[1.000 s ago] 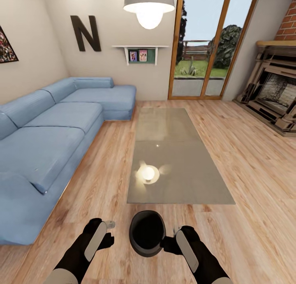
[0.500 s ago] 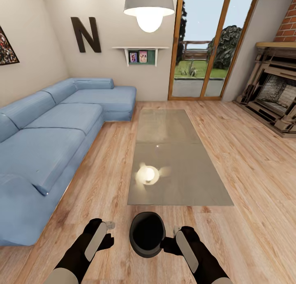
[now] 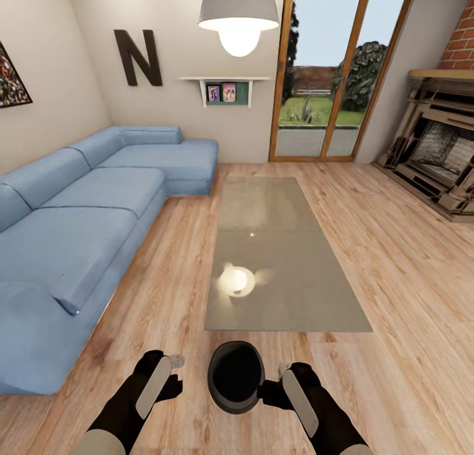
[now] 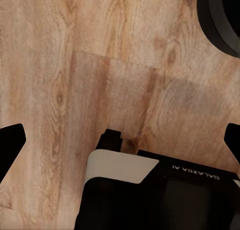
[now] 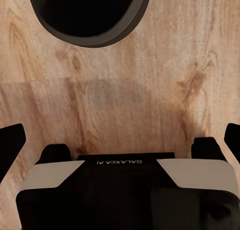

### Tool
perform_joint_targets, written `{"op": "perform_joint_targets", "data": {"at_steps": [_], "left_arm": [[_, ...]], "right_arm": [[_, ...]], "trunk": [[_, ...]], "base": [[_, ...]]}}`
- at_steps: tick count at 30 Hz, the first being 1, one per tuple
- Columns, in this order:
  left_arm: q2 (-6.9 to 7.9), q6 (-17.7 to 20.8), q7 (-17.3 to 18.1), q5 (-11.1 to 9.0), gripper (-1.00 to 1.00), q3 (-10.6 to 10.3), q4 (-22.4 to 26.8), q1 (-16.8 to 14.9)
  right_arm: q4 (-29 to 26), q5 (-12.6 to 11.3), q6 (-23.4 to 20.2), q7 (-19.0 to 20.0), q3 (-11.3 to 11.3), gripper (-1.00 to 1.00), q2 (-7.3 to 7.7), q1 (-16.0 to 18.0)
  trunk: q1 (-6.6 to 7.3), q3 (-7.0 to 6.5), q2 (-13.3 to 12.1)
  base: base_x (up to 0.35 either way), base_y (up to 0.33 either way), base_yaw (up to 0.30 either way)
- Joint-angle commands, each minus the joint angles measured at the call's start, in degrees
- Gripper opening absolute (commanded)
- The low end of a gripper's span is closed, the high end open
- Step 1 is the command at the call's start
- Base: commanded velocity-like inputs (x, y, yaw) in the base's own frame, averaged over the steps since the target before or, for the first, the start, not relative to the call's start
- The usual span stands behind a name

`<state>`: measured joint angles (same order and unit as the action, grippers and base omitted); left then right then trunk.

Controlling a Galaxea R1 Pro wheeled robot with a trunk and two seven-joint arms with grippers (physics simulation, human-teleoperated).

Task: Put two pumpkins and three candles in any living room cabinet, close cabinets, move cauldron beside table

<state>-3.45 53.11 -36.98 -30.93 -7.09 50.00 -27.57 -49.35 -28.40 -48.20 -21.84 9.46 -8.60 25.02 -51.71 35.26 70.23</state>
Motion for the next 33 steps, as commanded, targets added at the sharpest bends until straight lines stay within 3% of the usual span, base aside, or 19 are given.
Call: {"op": "perform_joint_targets", "data": {"at_steps": [1, 6, 14, 18, 20, 25, 29, 30, 33], "left_arm": [[0.02, 0.08, -0.61, -0.59, 1.00, -0.11, 0.01, -0.03], [0.04, -0.13, -0.55, -0.59, 1.00, -0.12, -0.76, -0.14], [0.29, -3.73, -0.47, -0.49, 1.00, -0.17, -7.55, -1.48], [2.14, -4.58, -0.04, -0.53, 1.00, -0.57, -11.81, -2.32], [2.69, -8.18, 0.13, -0.38, 1.00, -0.82, -16.48, -2.42], [4.19, -25.59, 3.74, 2.26, 1.00, -3.16, -33.74, -2.48], [6.30, -29.86, 11.15, 3.20, 1.00, -4.82, -38.88, -2.26], [7.44, -30.78, 14.09, 3.35, 1.00, -5.10, -40.27, -2.18], [8.77, -34.79, 17.37, 3.49, 1.00, -5.31, -43.95, -1.97]], "right_arm": [[-0.06, -0.57, -0.11, -0.58, 0.12, 1.00, 0.01, 0.03], [1.43, -0.55, -0.28, -0.29, 0.12, 1.00, 0.08, 0.03], [2.80, -0.25, 0.11, -0.21, 0.10, 1.00, 0.11, 0.03], [5.18, 0.12, 0.63, -0.21, 0.10, 1.00, 0.34, 0.03], [5.78, 0.26, 1.48, -0.17, 0.07, 1.00, 0.39, 0.03], [9.55, 0.35, 9.59, -0.32, 0.33, 1.00, 1.30, -0.10], [18.07, 0.53, 16.69, -0.32, 0.46, 1.00, 1.65, -0.14], [23.02, 0.58, 21.93, -0.25, 0.57, 1.00, 1.67, -0.14], [34.60, 0.74, 33.74, -0.04, 0.69, 1.00, 1.66, -0.14]], "trunk": [[0.23, -0.13, -0.38], [1.32, -1.03, -2.39], [3.08, -2.47, -5.60], [3.96, -3.18, -7.20], [4.40, -3.54, -8.00], [5.50, -4.44, -10.01], [6.37, -5.16, -11.61], [6.59, -5.34, -12.01], [7.25, -5.88, -13.22]], "base": [[0.000, 0.000, 0.000], [0.000, 0.000, 0.000], [0.000, 0.000, 0.000], [0.000, 0.000, 0.000], [0.000, 0.000, 0.000], [0.000, 0.000, 0.000], [0.000, 0.000, 0.000], [0.000, 0.000, 0.000], [0.000, 0.000, 0.000]]}}
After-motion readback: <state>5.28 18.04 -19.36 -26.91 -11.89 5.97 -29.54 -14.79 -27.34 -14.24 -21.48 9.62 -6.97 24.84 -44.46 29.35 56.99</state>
